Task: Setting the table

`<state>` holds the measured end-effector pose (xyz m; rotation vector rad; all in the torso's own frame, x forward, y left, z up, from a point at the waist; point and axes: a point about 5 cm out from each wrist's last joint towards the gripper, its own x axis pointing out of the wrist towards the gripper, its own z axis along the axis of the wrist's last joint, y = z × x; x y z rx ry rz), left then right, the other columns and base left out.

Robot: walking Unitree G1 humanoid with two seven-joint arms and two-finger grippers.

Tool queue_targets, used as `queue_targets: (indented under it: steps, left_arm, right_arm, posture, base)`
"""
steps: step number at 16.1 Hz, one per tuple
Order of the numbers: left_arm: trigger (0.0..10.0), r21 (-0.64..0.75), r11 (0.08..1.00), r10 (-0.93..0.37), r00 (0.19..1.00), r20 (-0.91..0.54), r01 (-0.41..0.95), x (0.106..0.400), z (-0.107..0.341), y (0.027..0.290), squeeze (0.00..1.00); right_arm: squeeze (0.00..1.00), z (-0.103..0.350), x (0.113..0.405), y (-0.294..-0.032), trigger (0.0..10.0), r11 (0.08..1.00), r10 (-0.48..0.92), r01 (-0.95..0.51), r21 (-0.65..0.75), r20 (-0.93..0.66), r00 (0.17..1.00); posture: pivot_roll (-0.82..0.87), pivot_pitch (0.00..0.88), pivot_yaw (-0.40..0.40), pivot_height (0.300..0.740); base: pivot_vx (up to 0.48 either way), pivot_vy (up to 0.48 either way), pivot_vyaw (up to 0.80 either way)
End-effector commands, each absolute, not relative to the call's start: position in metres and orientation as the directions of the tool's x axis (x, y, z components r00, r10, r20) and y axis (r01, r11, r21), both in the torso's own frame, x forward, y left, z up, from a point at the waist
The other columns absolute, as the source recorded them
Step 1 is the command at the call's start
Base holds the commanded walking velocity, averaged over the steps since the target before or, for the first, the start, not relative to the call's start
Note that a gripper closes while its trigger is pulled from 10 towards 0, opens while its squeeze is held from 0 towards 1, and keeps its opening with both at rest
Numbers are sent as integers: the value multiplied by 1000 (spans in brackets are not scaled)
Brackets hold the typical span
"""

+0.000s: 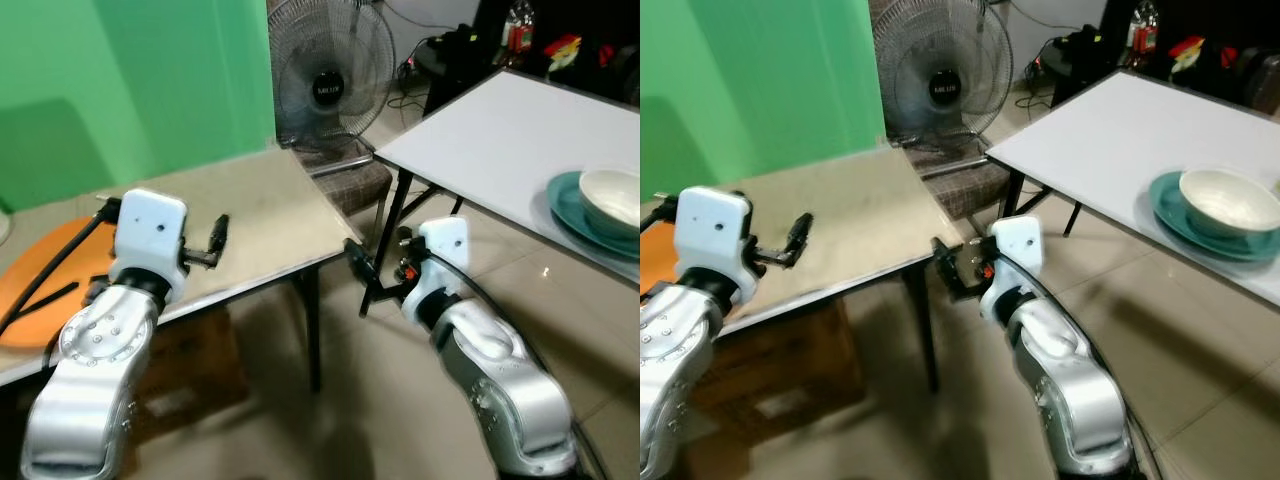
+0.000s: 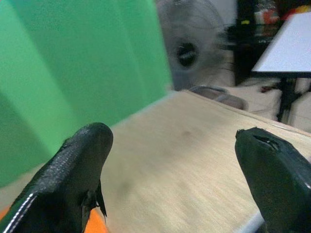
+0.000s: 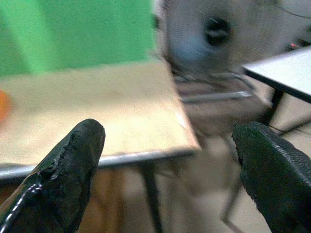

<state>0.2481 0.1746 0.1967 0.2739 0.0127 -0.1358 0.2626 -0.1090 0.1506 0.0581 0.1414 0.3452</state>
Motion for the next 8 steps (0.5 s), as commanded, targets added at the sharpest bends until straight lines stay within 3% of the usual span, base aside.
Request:
queue_targets:
  steps: [1, 6, 8]
  left_arm:
    - [10000, 290, 951, -102, 995, -19, 103, 248, 201, 181, 0]
    - [10000, 274, 960, -59, 998, -31, 65, 250, 199, 185, 0]
    - [10000, 264, 963, -56, 998, -32, 62, 251, 199, 186, 0]
  right_arm:
    - [0, 152, 265, -108, 10000, 947, 321, -314, 70, -129, 938]
    - [0, 151, 263, -106, 10000, 931, 358, -346, 112, -108, 927]
    - [0, 151, 262, -104, 10000, 926, 373, -362, 112, -109, 921]
  posture:
    - [1, 22, 7, 740]
    - [5, 13, 8, 740]
    - [4, 11, 8, 740]
  base:
    - [0, 0, 0]
    - [0, 0, 0]
    - [261, 0, 0]
